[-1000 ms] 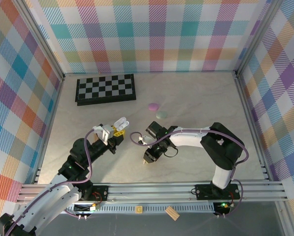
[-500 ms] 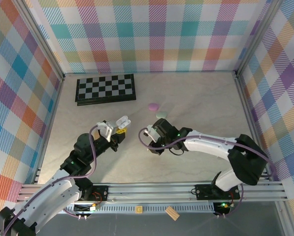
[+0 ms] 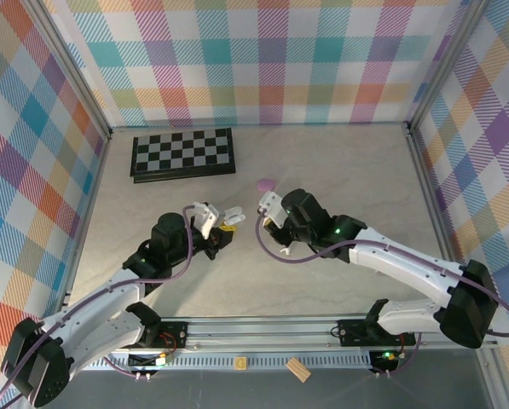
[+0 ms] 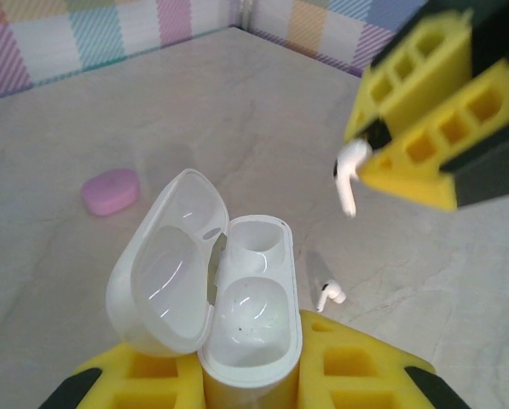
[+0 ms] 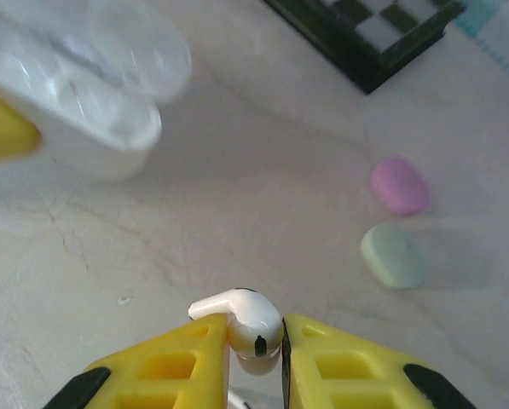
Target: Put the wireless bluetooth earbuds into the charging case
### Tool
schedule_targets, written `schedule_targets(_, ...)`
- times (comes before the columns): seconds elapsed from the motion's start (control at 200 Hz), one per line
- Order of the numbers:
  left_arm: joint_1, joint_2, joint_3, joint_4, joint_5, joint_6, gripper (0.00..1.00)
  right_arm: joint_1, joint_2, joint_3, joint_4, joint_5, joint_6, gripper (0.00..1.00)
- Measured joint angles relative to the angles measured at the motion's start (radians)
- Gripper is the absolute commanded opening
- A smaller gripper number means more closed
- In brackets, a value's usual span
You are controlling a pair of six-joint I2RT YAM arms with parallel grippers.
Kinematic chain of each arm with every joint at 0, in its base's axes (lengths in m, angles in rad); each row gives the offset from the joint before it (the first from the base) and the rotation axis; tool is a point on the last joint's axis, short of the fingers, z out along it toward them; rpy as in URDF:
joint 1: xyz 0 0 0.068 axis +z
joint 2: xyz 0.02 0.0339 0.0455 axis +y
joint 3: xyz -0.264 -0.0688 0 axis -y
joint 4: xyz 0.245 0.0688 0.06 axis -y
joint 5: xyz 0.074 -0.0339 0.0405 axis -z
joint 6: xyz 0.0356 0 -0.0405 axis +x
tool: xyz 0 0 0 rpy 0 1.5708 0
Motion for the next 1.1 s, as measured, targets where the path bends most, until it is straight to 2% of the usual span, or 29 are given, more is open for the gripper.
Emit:
schedule_targets(0.49, -0.027, 0.119, 0.037, 0.089, 0.12, -0.021, 0.1, 0.028, -0.005, 0.105, 0.021, -0.029, -0.127, 0.22)
schedule_targets(1.1, -0.041, 0.145, 0.056, 0.133, 0.15, -0.03, 0.1, 0.066, 0.062, 0.109, 0.054, -0.057, -0.152, 0.21)
